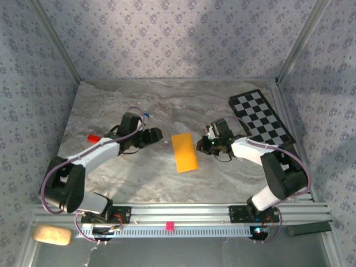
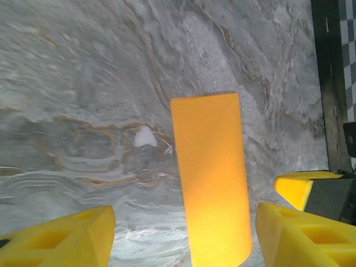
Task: Fold a paper plane with a square sheet of paper (pick it up from the middle)
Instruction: Turn over the paper at the center of the table, then third fold the triangle at the center of the table.
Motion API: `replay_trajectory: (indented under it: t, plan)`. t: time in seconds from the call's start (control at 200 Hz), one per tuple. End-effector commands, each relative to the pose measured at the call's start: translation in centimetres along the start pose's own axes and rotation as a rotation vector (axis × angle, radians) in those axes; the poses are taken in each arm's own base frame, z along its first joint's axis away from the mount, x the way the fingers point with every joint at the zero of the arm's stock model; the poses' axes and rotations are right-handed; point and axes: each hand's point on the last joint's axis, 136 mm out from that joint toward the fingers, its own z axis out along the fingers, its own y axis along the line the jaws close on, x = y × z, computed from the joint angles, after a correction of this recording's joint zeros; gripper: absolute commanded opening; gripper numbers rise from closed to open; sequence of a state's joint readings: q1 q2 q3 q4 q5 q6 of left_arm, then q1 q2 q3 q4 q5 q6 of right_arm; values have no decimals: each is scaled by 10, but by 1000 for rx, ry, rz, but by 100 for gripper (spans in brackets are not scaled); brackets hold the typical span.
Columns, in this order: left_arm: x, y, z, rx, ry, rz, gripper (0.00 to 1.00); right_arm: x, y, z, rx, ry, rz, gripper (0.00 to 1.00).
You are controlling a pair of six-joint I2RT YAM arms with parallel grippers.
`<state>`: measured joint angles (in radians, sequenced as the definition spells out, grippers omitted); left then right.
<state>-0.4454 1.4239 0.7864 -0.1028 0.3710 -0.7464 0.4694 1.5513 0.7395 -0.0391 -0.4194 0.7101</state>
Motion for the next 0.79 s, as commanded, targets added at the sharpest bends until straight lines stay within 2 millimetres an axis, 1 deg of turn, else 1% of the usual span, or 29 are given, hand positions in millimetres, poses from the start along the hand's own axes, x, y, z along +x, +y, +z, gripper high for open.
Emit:
replay_trajectory:
  t: [0.0, 0.11, 0.215, 0.41, 0.5, 0.58, 0.62, 0.79]
  plan:
    - [0, -15, 12, 29, 15, -16, 65, 4, 16, 7, -73, 54, -8, 7]
    - [5, -21, 23, 44, 45, -30, 63, 6, 17, 13, -87, 73, -1, 6]
    - [8, -22, 31, 49, 76, -38, 56, 7, 16, 17, -84, 90, -6, 6]
    - [12, -22, 37, 52, 111, -44, 56, 11, 17, 23, -106, 126, -8, 6]
    - [13, -21, 40, 47, 117, -47, 57, 13, 10, 27, -84, 131, -2, 7]
    - [15, -20, 43, 48, 134, -53, 57, 14, -4, 31, -40, 126, 15, 7]
    - [16, -19, 46, 54, 145, -59, 57, 18, -12, 33, -32, 131, 45, 7]
    - [23, -22, 56, 85, 186, -82, 57, 29, -28, 38, -19, 130, 130, 7]
